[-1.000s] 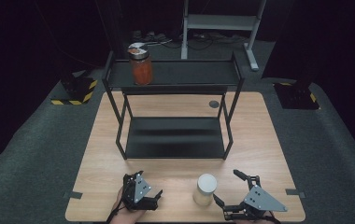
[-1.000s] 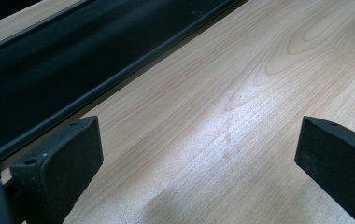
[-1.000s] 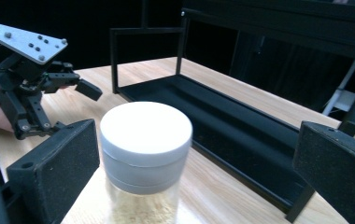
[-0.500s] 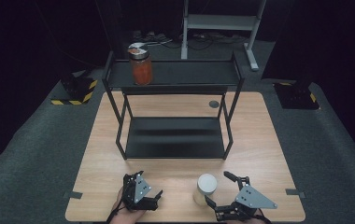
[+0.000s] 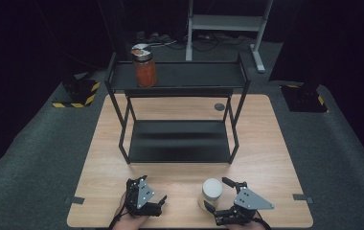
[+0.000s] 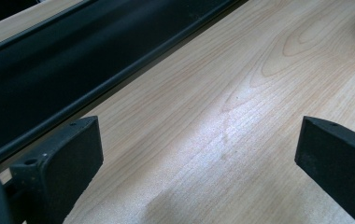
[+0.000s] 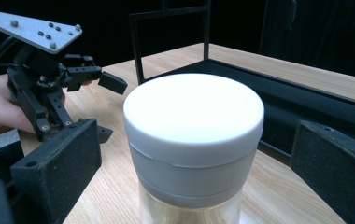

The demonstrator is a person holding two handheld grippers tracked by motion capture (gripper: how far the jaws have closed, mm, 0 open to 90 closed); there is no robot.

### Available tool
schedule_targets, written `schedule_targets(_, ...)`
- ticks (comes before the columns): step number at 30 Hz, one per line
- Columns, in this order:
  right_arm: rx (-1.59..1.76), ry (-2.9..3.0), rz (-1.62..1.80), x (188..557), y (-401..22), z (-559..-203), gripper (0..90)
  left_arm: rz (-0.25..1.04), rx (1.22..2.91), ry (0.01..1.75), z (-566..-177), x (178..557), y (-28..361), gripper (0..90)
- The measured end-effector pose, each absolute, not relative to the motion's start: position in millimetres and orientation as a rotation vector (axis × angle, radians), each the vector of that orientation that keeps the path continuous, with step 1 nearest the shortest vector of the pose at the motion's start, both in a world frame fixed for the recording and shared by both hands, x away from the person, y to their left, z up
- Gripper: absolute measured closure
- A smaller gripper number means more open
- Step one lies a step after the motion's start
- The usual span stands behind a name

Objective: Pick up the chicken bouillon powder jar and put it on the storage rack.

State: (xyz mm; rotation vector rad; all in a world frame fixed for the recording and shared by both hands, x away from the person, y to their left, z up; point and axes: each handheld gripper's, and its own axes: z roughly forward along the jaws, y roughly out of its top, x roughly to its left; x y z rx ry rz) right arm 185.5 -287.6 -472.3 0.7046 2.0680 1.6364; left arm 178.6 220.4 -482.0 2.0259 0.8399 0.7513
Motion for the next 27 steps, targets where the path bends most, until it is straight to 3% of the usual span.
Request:
schedule_targets(7,0.718,2.051,1.648,185.6,-284.7,-479.6,8.7,0.753,2.026,0.834,-482.1,178.2,220.8,1.2)
schedule_targets(10,0.708,2.046,1.675,186.7,-286.5,-483.7,17.1,0.752,2.026,0.834,-482.1,178.3,220.9,1.2)
schedule_targets(20,0.672,2.055,1.668,188.0,-284.8,-487.6,29.3,0.748,2.025,0.832,-482.1,178.6,221.6,1.2)
schedule_targets(27,0.664,2.042,1.663,187.6,-285.5,-489.9,32.3,0.745,2.022,0.835,-482.1,178.7,222.4,1.2)
